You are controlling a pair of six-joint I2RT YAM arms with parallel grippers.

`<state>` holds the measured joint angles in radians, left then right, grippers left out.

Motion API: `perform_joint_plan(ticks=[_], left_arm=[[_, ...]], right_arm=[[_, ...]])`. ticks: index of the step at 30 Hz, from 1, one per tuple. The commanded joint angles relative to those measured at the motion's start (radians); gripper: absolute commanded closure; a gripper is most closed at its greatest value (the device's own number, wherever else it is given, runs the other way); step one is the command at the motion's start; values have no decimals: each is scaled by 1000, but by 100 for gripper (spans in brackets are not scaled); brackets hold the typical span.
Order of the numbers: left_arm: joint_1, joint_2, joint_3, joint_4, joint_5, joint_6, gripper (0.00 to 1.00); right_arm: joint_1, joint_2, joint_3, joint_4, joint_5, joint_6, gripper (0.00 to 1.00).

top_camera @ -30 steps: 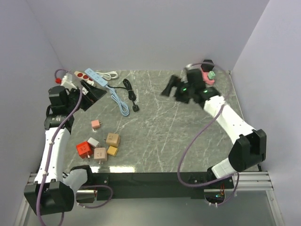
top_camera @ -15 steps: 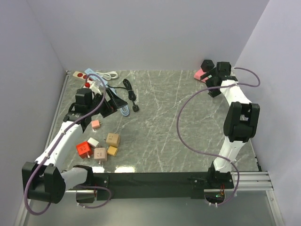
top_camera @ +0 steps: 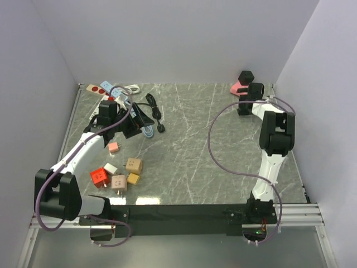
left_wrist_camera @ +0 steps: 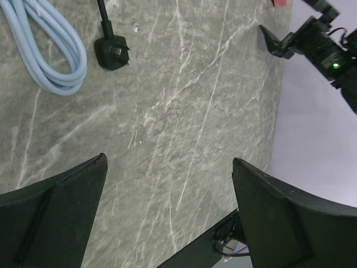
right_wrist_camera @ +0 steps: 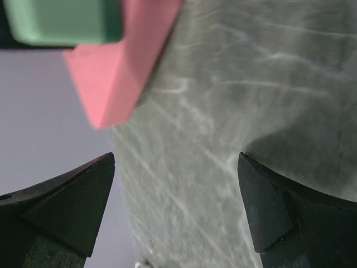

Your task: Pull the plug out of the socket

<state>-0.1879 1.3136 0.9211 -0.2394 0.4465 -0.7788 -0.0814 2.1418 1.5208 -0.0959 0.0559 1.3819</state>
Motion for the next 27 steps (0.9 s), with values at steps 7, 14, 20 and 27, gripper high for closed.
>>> perform_joint_plan(ticks=[7, 14, 20, 27], left_arm=[[-5, 59, 127, -47, -17, 21, 1], [-5, 64, 136, -90, -38, 18, 1], [-5, 36, 111, -97, -51, 1, 1], [-5, 21, 88, -49, -29, -19, 1]], right_arm=[[2, 154, 182, 50, 120, 210, 5], [0, 341, 418, -36, 139, 244, 9], [-4, 388, 467, -12, 118, 238, 31], [-9, 221, 103, 234, 45, 197, 86]])
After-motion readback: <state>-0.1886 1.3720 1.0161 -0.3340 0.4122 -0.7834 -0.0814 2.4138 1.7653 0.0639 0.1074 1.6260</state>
